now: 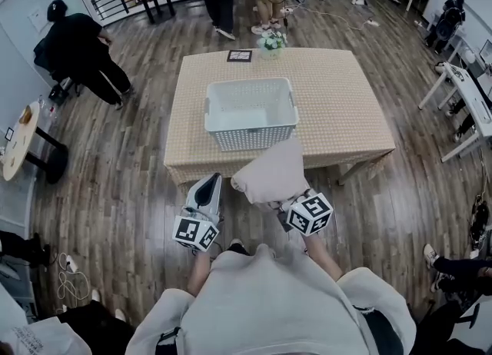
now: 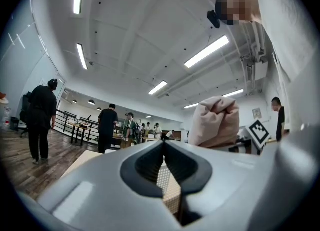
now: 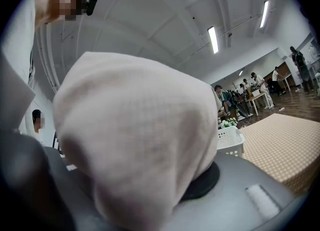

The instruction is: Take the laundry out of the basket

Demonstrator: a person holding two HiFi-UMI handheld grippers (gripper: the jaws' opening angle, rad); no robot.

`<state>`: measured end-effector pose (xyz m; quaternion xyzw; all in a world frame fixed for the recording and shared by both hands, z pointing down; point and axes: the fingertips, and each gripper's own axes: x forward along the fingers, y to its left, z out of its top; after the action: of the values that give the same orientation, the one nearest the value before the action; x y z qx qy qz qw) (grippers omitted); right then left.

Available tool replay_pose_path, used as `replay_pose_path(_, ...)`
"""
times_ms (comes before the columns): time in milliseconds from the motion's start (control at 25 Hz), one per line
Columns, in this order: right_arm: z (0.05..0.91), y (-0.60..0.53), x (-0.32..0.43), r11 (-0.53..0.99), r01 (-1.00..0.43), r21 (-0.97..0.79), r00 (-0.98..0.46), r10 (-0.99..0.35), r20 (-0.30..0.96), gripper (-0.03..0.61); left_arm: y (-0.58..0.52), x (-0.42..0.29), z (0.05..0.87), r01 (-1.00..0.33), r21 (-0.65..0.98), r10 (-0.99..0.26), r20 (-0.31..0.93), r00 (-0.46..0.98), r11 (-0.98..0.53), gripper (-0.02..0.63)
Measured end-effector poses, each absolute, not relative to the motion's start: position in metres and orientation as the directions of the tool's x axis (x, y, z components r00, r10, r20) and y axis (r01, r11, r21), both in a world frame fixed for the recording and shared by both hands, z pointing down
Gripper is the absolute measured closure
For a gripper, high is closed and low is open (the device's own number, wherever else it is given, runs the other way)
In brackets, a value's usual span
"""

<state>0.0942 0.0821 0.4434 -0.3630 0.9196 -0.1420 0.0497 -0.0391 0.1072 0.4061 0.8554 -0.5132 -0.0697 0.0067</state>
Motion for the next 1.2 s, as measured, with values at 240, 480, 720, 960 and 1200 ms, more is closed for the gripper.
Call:
replay_pose_path(240, 0.446, 0.084, 0.093, 0.646, -0.696, -0.313, -0.688, -0.725, 0.032, 0.4, 0.101, -0.048, 0.408, -0.858, 0.096, -0.863, -0.102, 0.495, -0.504, 0.604)
replay_pose_path(480, 0.448, 0.086, 0.084, 0.607, -0.729, -0.316, -0.652, -0.757, 0.049, 0.402, 0.097, -0.065, 0.408, -0.849, 0.097, -0.853, -0.099, 0.512, -0.52, 0.604)
replay_pose_path(720, 0.447, 0.084, 0.079, 0.601, -0.741, -0.3, -0.641, -0.766, 0.05, 0.402, 0.094, -0.071, 0.404, -0.844, 0.079, -0.846, -0.109, 0.522, -0.531, 0.604)
replay_pose_path(960, 0.443, 0.084, 0.071, 0.607, -0.739, -0.293, -0.646, -0.762, 0.05, 0.401, 0.098, -0.079, 0.402, -0.847, 0.087, -0.85, -0.11, 0.515, -0.524, 0.604)
replay_pose_path(1200, 0.441, 0.086, 0.064, 0.617, -0.732, -0.288, -0.656, -0.753, 0.054, 0.402, 0.1, -0.083, 0.401, -0.85, 0.09, -0.853, -0.112, 0.51, -0.519, 0.604)
